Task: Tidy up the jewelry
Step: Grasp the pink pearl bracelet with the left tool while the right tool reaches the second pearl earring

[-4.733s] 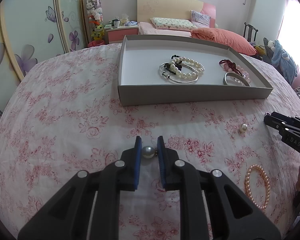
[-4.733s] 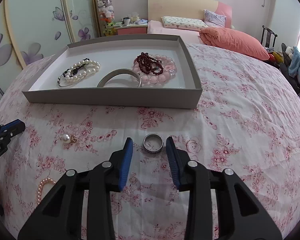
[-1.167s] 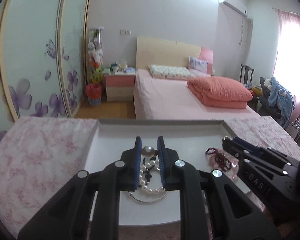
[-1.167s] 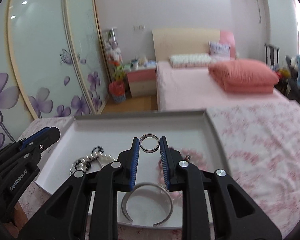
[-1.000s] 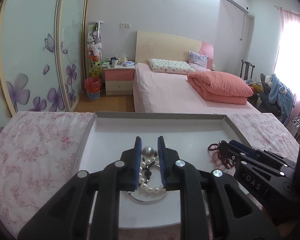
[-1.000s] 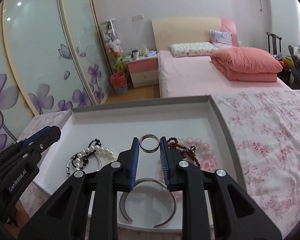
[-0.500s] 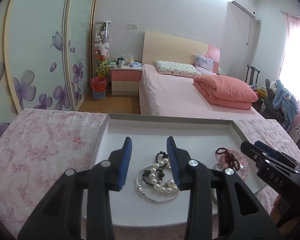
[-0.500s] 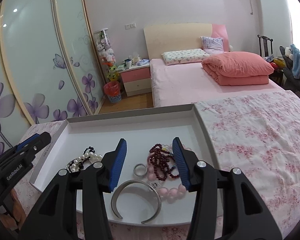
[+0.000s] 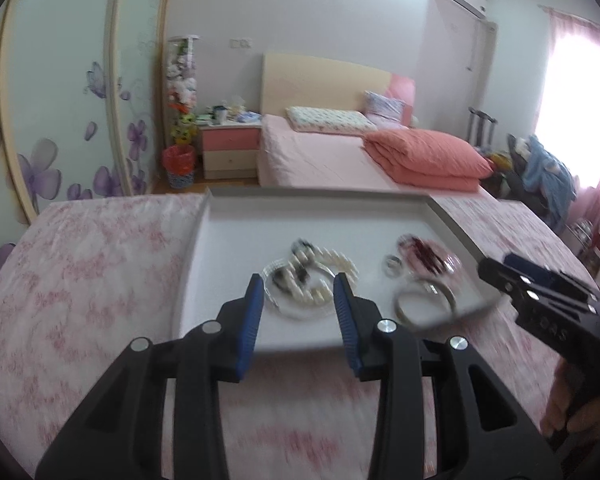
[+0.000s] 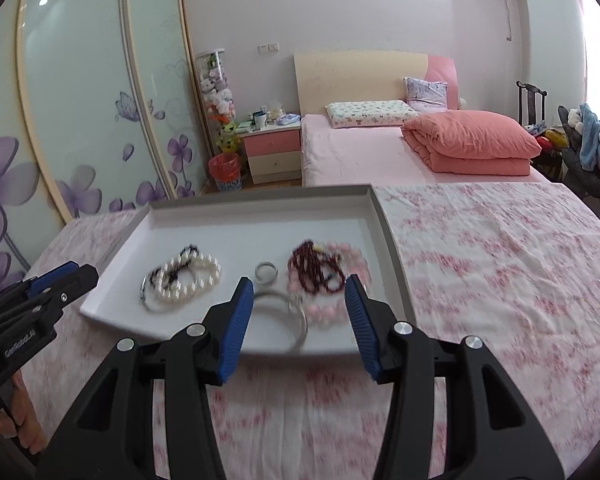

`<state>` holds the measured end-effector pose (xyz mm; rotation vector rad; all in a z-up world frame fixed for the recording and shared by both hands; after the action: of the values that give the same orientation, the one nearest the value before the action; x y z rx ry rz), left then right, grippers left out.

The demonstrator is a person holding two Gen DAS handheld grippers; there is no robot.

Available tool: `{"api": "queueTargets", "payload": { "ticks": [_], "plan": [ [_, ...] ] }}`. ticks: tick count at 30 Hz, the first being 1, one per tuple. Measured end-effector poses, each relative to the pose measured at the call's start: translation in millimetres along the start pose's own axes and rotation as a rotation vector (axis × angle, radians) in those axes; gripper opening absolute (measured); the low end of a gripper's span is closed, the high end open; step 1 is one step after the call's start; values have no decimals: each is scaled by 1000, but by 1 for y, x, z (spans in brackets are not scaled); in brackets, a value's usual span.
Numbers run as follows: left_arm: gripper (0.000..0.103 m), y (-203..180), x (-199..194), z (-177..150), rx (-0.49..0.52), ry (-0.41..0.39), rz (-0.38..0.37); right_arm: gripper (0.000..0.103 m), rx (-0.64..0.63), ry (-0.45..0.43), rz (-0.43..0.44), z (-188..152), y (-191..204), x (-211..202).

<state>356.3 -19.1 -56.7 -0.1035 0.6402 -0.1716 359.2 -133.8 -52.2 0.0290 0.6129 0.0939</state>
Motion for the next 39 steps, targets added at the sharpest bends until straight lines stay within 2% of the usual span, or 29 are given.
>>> {"api": "queueTargets", "payload": {
  "ticks": [9, 12, 16, 20, 25, 32, 39],
  "plan": [
    [37, -36, -33, -69, 106, 150, -170, 49, -39, 51, -18, -41, -4, -35],
    [36, -48, -36, -92, 140, 214, -206, 49, -41, 66, -19, -57, -5, -48],
    [36, -60, -37, -117, 187, 273, -219, 49, -25, 87, -16, -74, -8, -58],
    [32, -64, -33, -127, 223, 300, -177, 49, -10, 97, -25, -81, -13, -62],
    [8, -57, -32, -128, 247, 294, -108, 49, -2, 102, -30, -84, -15, -64],
    [7, -23, -33, -119, 207, 286, -23, 49, -37, 120, 3, -84, -2, -60],
    [6, 37, -22, -95, 90, 255, 133, 49, -94, 172, 55, -82, 31, -43]
  ]
}}
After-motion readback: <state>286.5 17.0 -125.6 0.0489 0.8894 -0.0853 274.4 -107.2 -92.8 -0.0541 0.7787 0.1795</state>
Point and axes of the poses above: each gripper's, at about its wrist camera, not at the fingertips, and x roughly the way its jaws point, y to its left, z to its top, the point moved 5 cm from there along x, roughly the way its jaws point, and after that the axes turned 4 degrees about -x, right-handed, at the moved point
